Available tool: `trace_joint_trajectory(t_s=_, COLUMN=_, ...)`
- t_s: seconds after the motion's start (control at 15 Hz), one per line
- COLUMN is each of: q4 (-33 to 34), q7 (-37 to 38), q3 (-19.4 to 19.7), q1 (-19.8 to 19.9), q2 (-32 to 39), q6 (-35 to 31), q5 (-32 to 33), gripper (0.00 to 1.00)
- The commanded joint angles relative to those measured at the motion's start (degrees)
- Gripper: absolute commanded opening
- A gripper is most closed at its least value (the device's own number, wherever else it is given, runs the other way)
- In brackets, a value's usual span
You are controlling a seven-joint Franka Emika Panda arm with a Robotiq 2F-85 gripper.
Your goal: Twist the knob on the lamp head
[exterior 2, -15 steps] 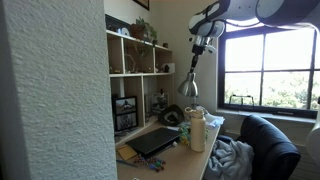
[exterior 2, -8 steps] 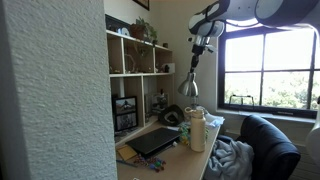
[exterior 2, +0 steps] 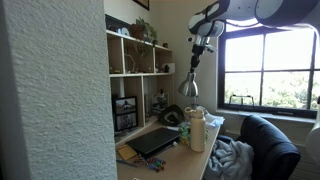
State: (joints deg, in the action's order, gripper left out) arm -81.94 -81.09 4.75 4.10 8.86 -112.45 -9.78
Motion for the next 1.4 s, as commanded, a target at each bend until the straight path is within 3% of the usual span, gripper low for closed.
trace_joint_trajectory(t_s=0.0, q4=2.74, q7=1.76, q3=-0.8, q1=1.17, q2=0.98, q6=1.98, q5=0.62, gripper=0.04)
trace_joint_trajectory(t_s=0.47, q4=3.09, q7=12.93, q3=-0.54, q1=1.69, q2=1.15, q6=2.02, q5=0.36, gripper=0.04)
trace_joint_trajectory(t_s=1.33, q4=1.61, q7=40.58, q3=0.41, q1=-0.09, q2=0.44, q6=-1.15, q5=5.03, gripper=0.04)
